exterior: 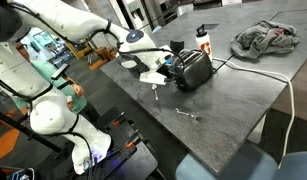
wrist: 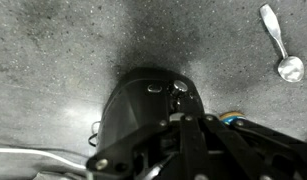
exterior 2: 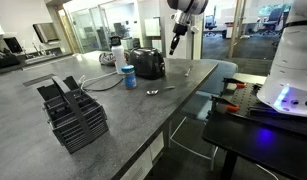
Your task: Press a button on the bottom right side of the toaster to release the lever upwards
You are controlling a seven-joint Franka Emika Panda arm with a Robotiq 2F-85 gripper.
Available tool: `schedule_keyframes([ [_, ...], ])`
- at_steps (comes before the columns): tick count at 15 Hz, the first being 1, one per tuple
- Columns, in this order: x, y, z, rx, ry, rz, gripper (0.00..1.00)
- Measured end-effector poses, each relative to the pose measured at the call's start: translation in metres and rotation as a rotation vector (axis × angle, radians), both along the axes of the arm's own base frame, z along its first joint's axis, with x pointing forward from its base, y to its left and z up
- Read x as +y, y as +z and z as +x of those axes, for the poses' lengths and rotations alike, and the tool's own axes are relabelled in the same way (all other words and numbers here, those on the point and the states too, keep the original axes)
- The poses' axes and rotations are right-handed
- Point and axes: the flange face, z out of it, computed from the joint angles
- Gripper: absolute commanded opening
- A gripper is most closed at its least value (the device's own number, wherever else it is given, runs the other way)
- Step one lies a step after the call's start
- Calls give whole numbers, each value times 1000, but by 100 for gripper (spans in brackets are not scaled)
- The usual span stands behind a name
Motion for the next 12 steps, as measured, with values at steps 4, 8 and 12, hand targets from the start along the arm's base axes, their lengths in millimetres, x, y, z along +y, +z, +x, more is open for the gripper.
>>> schedule_keyframes([
  [4, 2, -13, -1, -71, -2, -73, 0],
  [8, 9, -27, -8, -108, -41, -150, 1],
  [12, 8, -28, -8, -104, -42, -150, 0],
])
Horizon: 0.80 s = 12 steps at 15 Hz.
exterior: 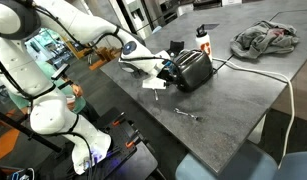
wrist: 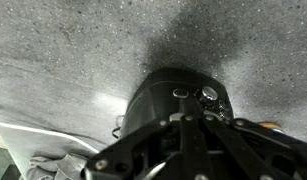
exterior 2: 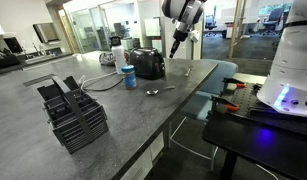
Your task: Press a button on the bottom right side of the toaster to release the lever upwards
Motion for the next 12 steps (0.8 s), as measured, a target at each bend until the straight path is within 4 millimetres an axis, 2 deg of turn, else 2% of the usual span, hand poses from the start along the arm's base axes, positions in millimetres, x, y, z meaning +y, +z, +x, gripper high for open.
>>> schedule_keyframes([
  [3, -1, -5, -1, 12, -1, 0, 0],
  [7, -1, -23, -1, 46, -1, 1, 0],
  [12, -2, -33, 9, 53, 1, 0, 0],
])
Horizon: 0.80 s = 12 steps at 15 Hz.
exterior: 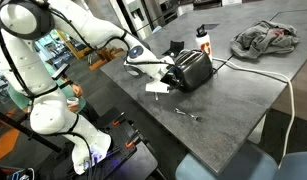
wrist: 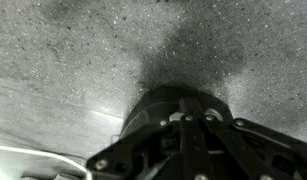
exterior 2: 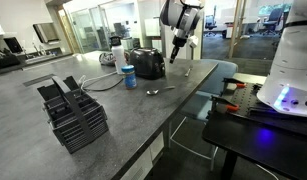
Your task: Press a button on the bottom right side of the toaster to release the lever upwards
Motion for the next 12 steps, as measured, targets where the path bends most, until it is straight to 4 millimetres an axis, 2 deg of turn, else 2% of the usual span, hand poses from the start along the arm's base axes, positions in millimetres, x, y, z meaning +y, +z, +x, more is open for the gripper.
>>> schedule_keyframes([
  [12, -2, -22, 21, 17, 9, -1, 0],
])
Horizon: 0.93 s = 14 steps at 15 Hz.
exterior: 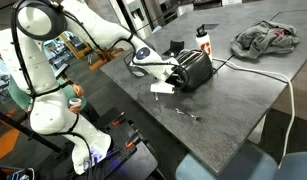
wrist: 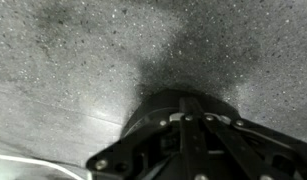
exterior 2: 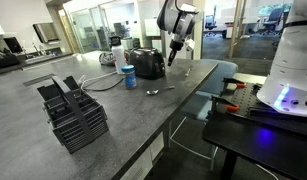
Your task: Press a button on the bottom right side of the toaster to release the lever upwards
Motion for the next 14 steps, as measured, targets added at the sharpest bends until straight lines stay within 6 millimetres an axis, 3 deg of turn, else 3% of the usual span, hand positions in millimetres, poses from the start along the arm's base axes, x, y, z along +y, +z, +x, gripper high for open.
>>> schedule_keyframes([
  [14, 1, -9, 12, 6, 15, 14, 0],
])
